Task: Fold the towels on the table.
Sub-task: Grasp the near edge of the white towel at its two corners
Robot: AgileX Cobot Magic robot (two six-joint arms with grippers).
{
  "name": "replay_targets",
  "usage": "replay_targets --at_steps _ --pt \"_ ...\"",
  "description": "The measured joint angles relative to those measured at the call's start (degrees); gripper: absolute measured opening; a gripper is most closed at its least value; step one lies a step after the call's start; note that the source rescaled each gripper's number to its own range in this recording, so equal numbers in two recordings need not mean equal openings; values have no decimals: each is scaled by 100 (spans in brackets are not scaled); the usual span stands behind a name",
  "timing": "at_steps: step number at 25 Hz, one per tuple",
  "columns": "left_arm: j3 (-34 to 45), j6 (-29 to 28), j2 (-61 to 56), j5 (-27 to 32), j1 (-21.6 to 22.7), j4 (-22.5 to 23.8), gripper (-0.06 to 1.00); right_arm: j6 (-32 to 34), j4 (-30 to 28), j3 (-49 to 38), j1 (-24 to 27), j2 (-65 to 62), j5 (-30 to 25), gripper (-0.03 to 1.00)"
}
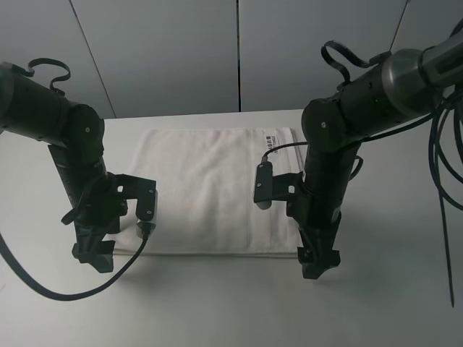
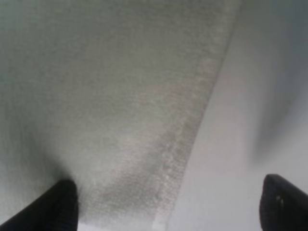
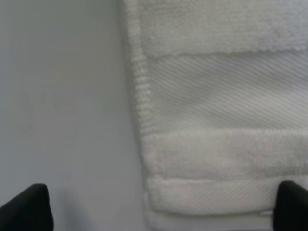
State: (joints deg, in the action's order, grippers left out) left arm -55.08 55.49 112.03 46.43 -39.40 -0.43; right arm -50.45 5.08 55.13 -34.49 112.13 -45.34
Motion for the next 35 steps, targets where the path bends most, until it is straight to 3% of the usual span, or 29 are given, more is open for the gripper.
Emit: replay_targets --at_steps 4,12,15,19,30,35 --pt "0 0 0 0 0 0 98 137 -409 -36 -228 0 200 100" --pt "0 -11 0 -21 0 0 98 226 -508 -36 -282 11 403 98" --pt "0 -22 0 -21 0 0 98 316 -551 -36 -282 33 466 90" --pt "0 -60 0 -32 0 9 96 420 -588 -36 -282 33 584 71" --pt "0 -132 0 -55 0 43 95 628 -588 -36 -282 40 706 66" --pt "0 -132 0 -55 0 43 95 724 -598 -36 -282 78 798 44"
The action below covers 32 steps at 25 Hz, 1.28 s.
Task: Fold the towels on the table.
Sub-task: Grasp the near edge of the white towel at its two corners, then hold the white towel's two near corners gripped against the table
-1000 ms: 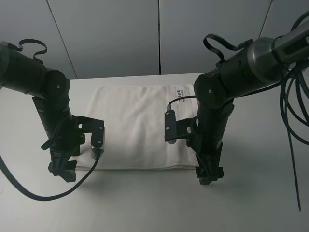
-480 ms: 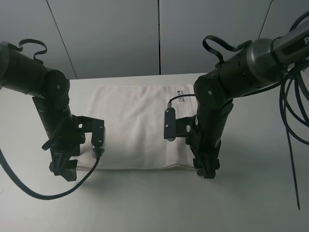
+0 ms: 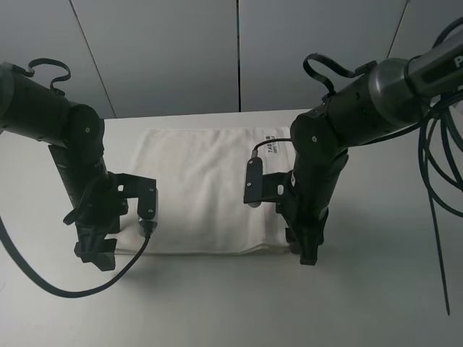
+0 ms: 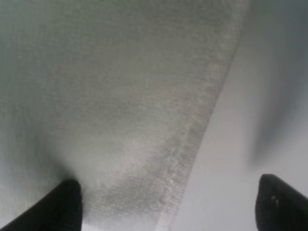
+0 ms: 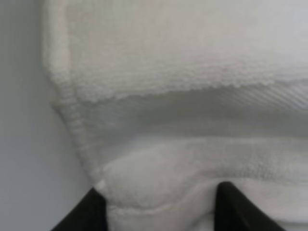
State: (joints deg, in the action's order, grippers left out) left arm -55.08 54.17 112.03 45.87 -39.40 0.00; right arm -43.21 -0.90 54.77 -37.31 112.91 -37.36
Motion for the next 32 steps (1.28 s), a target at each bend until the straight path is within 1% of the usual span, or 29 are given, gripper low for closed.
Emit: replay_targets --at_steps 1,2,4,5,6,16,18,19,20,21,23,25,26,27,32 --pt "0 0 0 0 0 0 95 63 0 0 0 15 9 39" --pt "0 0 0 0 0 0 95 133 -12 0 0 25 34 31" --pt "0 -4 0 0 0 0 95 229 -37 20 0 28 60 13" --pt "0 -4 0 0 0 0 95 257 -37 20 0 28 60 6" --pt "0 -4 0 0 0 0 95 270 -37 20 0 28 60 4" --pt "0 -4 0 -19 0 0 95 280 -37 20 0 28 60 4" --pt "0 -4 0 -58 0 0 93 280 -37 20 0 28 60 4" --pt "0 -14 0 -94 0 0 88 280 -37 20 0 28 60 4" --pt "0 -14 0 -151 0 0 81 280 -37 20 0 28 60 4" --pt "0 -14 9 -199 0 0 73 280 -37 20 0 28 60 4" --pt "0 -14 22 -262 0 30 52 280 -37 20 0 28 60 4" --pt "0 -14 36 -288 0 30 38 280 -37 20 0 28 60 4" --pt "0 -14 35 -288 0 30 34 280 -37 20 0 28 60 4" --pt "0 -14 35 -288 0 30 34 280 -37 20 0 28 60 4" --pt "0 -14 39 -288 0 30 38 297 -37 20 0 28 60 4"
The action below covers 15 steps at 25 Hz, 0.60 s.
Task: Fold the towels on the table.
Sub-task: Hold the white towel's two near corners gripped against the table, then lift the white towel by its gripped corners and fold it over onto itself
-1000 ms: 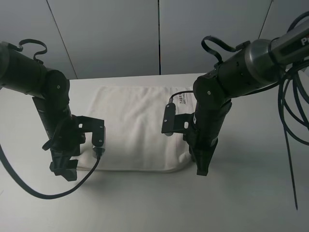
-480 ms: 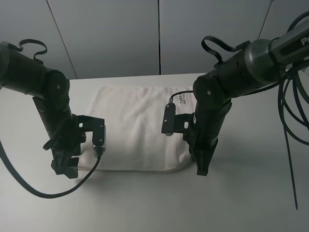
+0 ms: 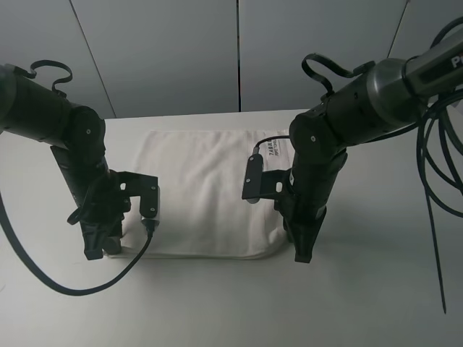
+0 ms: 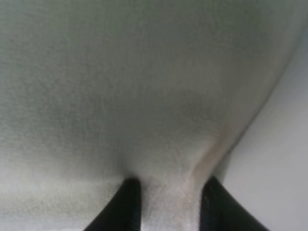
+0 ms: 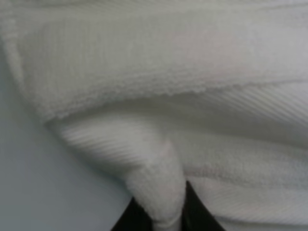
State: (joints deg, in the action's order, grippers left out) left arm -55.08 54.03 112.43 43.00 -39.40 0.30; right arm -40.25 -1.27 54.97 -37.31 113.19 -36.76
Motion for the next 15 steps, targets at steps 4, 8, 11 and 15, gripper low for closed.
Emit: replay_targets --at_steps 4,8,11,15 --pt "0 0 0 -11 0 0 35 56 0 0 0 0 0 4" --pt "0 0 0 -37 0 10 11 96 0 3 0 0 0 4" --pt "0 -12 0 -37 0 10 1 96 0 3 0 0 0 4" --pt "0 -161 0 -37 0 10 0 108 0 13 0 9 -12 4"
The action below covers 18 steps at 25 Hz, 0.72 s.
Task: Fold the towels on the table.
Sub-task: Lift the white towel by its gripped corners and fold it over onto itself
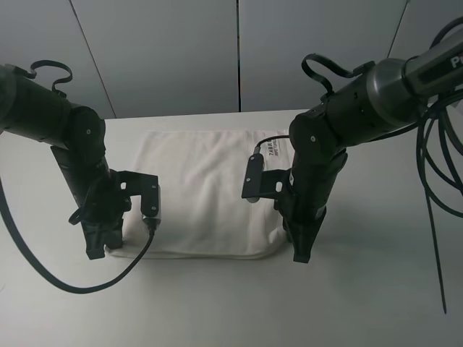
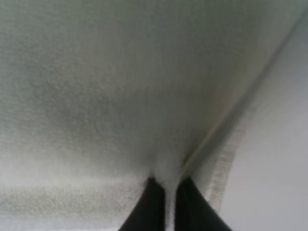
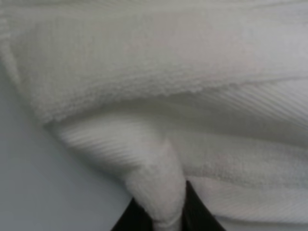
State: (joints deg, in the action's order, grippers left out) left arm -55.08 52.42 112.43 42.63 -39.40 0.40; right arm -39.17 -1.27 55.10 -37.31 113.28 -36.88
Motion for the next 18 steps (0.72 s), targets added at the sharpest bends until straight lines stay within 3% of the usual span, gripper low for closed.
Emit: replay_targets --at_steps 5,18 --pt "0 -124 0 65 0 -40 0 47 29 12 0 -11 -140 4" --pt "0 -255 -326 653 0 -568 0 79 298 -36 0 -607 -1337 4"
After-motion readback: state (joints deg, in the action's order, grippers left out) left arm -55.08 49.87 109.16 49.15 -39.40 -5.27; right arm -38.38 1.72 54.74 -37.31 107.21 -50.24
